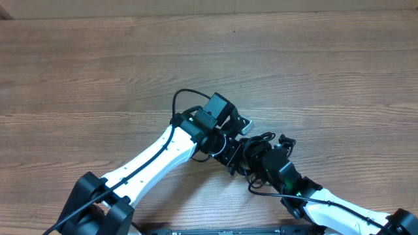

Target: Untangle cables

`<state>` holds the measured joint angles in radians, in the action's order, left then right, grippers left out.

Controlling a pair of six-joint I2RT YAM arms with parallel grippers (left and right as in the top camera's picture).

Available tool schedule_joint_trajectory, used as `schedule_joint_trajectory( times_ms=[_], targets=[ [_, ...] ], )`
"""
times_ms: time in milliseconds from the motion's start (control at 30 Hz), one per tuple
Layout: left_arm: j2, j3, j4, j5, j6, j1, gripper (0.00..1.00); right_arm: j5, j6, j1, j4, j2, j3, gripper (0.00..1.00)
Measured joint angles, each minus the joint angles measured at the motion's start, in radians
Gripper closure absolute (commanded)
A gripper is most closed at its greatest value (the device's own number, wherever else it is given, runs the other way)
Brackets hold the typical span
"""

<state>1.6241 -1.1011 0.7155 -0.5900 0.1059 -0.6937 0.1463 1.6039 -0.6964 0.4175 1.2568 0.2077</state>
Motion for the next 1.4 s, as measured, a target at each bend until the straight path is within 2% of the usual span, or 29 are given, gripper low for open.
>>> schedule_joint_trajectory(
  times_ms=[100,200,233,300,367,533,700,833,900,1133,1333,1400],
  targets=[
    [0.005,0.0,-0.006,-0.064,-0.018,0.011,0.96,0.011,-0.003,0.0,-0.014,-0.001,0.0,0.9],
    [0.017,0.001,-0.016,-0.135,-0.032,0.053,0.96,0.019,-0.008,0.0,-0.006,-0.003,0.004,0.66],
    [0.017,0.001,-0.018,-0.148,-0.031,0.07,0.96,0.019,-0.016,0.001,0.003,-0.003,0.005,0.54],
    [0.017,0.002,-0.021,-0.166,-0.025,0.105,0.96,0.014,-0.032,0.003,0.028,-0.007,0.008,0.42],
    [0.017,0.002,-0.023,-0.182,-0.012,0.159,0.96,0.002,-0.059,0.003,0.05,-0.009,0.008,0.37],
    [0.017,0.002,-0.025,-0.22,0.001,0.251,0.96,-0.045,-0.095,0.002,0.062,-0.044,0.01,0.16],
    [0.017,0.002,-0.036,-0.216,0.08,0.298,0.96,-0.058,-0.119,0.003,0.051,-0.145,0.01,0.0],
    [0.017,0.002,-0.037,-0.173,0.182,0.302,0.96,-0.062,-0.172,0.003,0.042,-0.269,0.01,0.0],
    [0.017,0.002,-0.037,-0.133,0.27,0.301,0.96,-0.061,-0.218,0.003,0.026,-0.334,0.01,0.0],
    [0.017,0.002,-0.043,-0.001,0.676,0.301,0.96,-0.066,-0.467,0.003,-0.145,-0.481,0.01,0.0],
    [0.017,0.001,-0.084,0.029,0.975,0.301,0.96,-0.153,-0.531,0.004,-0.22,-0.486,0.01,0.0],
    [0.017,0.001,-0.085,0.031,1.081,0.301,0.9,-0.195,-0.518,0.004,-0.253,-0.487,0.01,0.0]
  ],
)
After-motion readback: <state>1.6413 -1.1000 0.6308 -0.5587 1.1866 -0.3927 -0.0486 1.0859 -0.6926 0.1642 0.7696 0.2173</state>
